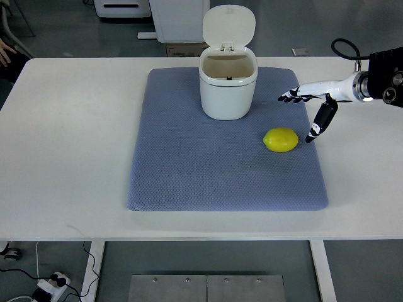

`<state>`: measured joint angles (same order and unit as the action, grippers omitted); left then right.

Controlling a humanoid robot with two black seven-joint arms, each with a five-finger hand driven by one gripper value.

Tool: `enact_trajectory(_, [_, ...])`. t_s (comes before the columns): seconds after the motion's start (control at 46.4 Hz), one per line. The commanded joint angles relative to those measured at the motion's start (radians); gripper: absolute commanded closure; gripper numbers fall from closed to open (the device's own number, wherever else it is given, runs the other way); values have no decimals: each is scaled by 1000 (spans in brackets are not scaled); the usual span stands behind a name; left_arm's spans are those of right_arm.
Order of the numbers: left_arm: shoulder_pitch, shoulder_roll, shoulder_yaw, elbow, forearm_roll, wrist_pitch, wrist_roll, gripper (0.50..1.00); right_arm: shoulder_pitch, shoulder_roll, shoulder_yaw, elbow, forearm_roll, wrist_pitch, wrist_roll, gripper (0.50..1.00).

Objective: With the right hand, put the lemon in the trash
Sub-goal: 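Lower the right hand down around the yellow lemon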

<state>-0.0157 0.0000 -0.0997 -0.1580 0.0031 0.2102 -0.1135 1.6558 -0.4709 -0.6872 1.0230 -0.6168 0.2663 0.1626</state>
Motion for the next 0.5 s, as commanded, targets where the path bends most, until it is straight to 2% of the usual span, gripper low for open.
enact_trajectory(0.0, [0, 0, 0, 0, 0, 0, 0, 500, 7, 5, 0, 3, 5, 14, -6, 500])
enact_trajectory(0.474, [0, 0, 0, 0, 0, 0, 0, 500, 19, 67, 5, 19, 34, 16, -28, 500])
